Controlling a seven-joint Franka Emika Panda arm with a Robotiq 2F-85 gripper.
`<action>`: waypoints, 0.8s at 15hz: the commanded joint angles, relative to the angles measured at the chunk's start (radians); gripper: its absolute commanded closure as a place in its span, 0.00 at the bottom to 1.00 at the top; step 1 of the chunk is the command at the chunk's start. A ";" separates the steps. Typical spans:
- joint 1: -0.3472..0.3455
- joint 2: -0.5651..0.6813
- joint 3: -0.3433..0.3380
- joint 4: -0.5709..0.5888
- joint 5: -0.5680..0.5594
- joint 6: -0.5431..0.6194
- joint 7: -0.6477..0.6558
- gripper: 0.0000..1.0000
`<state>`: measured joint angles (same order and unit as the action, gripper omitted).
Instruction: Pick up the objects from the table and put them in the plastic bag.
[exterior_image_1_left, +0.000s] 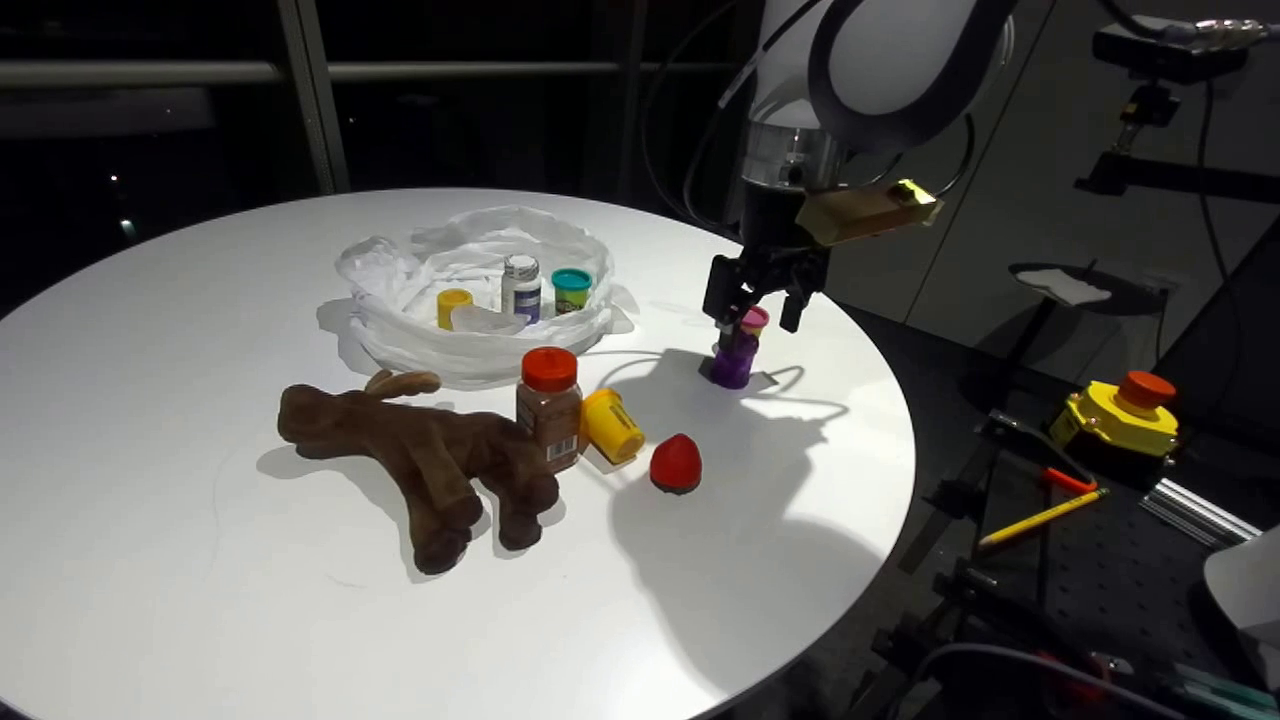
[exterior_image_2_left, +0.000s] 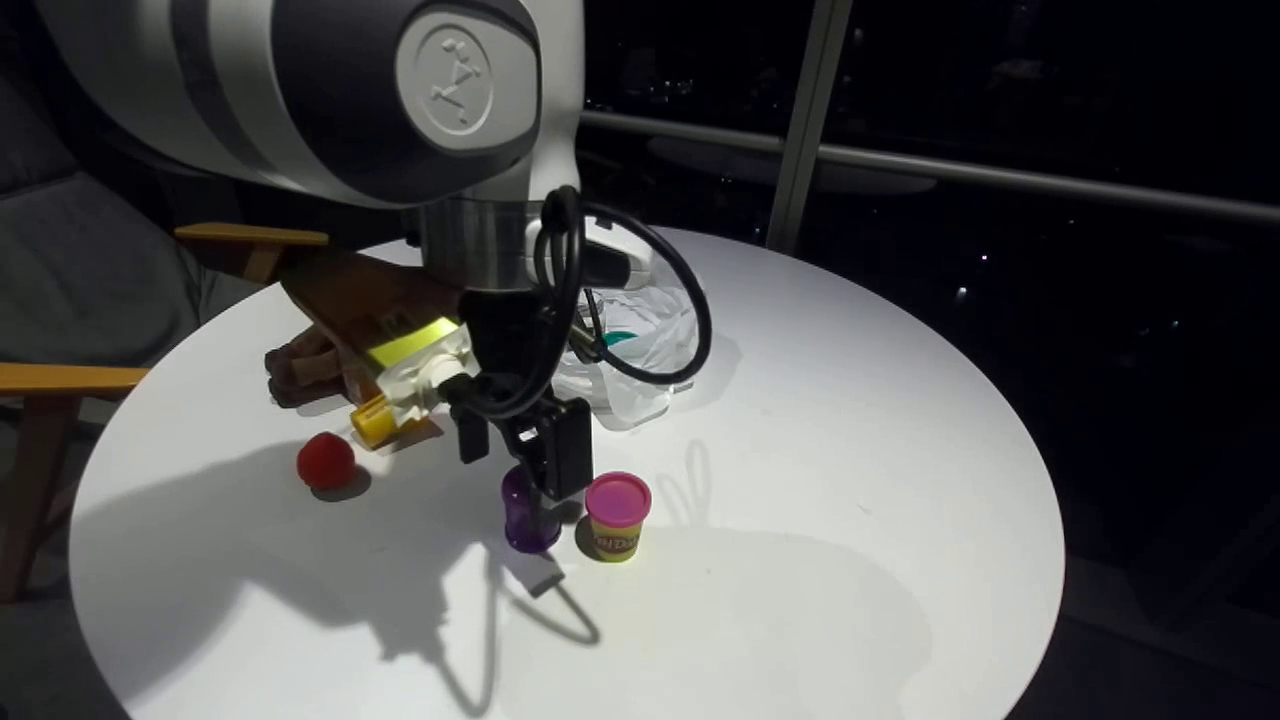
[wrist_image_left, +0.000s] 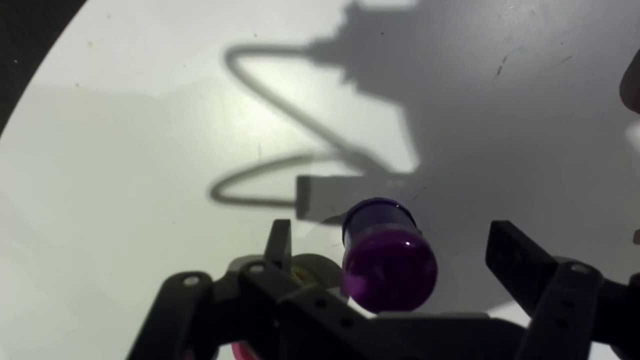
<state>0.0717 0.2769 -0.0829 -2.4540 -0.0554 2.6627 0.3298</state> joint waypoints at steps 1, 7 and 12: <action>-0.011 0.020 0.004 0.006 0.027 0.036 0.001 0.01; -0.027 0.072 0.015 0.031 0.092 0.118 -0.020 0.58; -0.025 0.045 0.017 0.028 0.101 0.098 -0.032 0.74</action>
<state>0.0581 0.3464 -0.0804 -2.4307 0.0148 2.7721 0.3283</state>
